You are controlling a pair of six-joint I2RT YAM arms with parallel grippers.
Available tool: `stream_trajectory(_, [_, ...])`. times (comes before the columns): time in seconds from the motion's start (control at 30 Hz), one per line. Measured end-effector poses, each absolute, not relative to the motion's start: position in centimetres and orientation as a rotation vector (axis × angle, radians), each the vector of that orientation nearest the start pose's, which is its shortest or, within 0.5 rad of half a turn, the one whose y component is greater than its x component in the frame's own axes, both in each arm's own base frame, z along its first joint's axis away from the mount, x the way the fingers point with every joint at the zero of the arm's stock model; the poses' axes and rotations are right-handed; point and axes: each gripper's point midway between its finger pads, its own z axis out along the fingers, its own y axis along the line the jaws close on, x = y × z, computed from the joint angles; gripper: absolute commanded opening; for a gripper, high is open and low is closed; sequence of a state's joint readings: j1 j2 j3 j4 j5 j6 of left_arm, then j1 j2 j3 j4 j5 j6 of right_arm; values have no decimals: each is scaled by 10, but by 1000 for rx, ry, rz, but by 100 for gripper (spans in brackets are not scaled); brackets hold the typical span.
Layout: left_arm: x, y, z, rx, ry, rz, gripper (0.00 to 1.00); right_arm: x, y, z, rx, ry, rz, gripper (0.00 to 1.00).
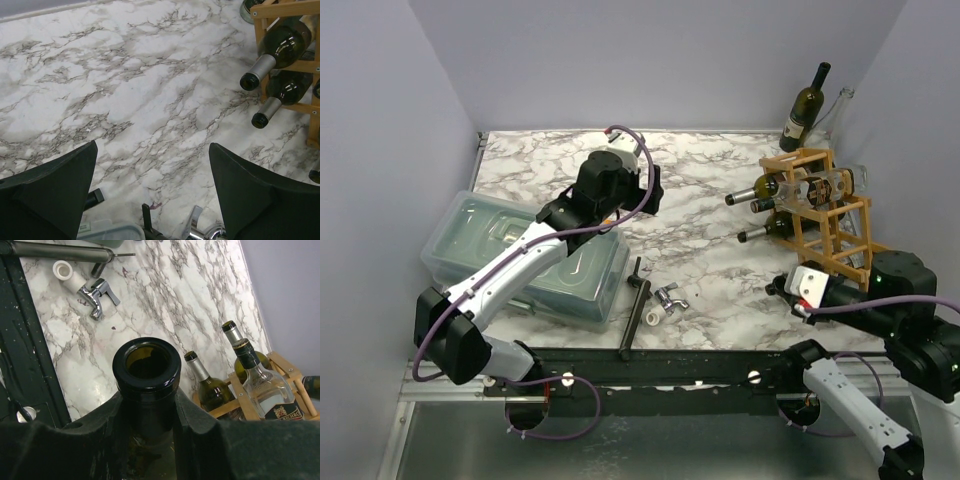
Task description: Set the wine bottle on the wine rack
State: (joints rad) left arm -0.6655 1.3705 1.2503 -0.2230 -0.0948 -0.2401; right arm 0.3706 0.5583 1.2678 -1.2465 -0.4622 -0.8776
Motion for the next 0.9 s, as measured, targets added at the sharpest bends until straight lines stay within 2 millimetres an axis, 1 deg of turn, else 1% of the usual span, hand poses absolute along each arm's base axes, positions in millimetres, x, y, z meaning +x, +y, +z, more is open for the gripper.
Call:
stream_trajectory(0.2, [353, -271, 270, 361, 1941, -502, 94, 104, 92, 309, -1431, 1466, 149, 0])
stream_trajectory(0.33, [350, -275, 267, 381, 1943, -484, 94, 98, 85, 309, -1442, 1445, 107, 0])
stream_trajectory(0.53, [344, -286, 264, 422, 1942, -470, 94, 102, 73, 308, -1454, 1447, 19, 0])
stream_trajectory(0.63, [341, -289, 260, 440, 1951, -463, 94, 105, 70, 301, -1469, 1465, -3, 0])
stream_trajectory(0.73, [340, -288, 258, 444, 1958, -451, 94, 109, 67, 291, -1492, 1488, -28, 0])
stream_trajectory(0.9, [340, -286, 257, 441, 1964, -438, 94, 112, 63, 281, -1534, 1501, -62, 0])
